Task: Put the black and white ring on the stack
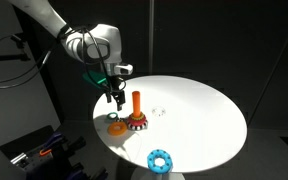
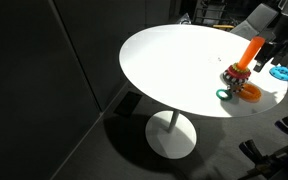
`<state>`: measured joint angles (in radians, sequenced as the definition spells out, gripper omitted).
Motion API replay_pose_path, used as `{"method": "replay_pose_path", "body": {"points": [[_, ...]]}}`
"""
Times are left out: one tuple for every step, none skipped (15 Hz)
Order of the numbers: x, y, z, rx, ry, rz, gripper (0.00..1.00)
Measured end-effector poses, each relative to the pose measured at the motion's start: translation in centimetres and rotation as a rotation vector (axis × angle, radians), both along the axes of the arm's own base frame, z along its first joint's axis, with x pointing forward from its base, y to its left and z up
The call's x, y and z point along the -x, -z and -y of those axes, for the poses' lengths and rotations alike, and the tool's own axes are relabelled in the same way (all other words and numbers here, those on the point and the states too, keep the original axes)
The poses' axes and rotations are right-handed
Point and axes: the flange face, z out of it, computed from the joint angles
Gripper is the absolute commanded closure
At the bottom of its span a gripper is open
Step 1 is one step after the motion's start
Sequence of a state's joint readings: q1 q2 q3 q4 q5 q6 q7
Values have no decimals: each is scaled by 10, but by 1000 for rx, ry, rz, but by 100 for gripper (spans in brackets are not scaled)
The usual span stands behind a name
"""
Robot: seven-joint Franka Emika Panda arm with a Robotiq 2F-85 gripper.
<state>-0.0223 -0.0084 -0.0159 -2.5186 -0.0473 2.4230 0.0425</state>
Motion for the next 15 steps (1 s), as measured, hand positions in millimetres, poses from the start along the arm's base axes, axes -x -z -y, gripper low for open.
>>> {"method": "replay_pose_path", "body": {"points": [[-1,7,-1,1,-5,1,0],[-2,14,-2,3,-10,1,0],[-3,21,-2,4,-15,0,0],[-3,28,-3,7,-23,-2,0],[-3,35,-4,11,-31,-5,0],[-4,42,-5,14,-39,-8,0],[-4,48,-6,17,-48,-12,0],[-4,55,-7,21,-56,-15,0],[-4,61,-7,25,-65,-17,0],[-5,66,-8,28,-73,-21,0],[-5,71,-9,31,-79,-25,0],[-6,75,-10,34,-85,-29,0],[-7,79,-11,35,-90,-31,0],[-9,82,-12,37,-95,-32,0],[-11,85,-14,40,-102,-34,0]]}}
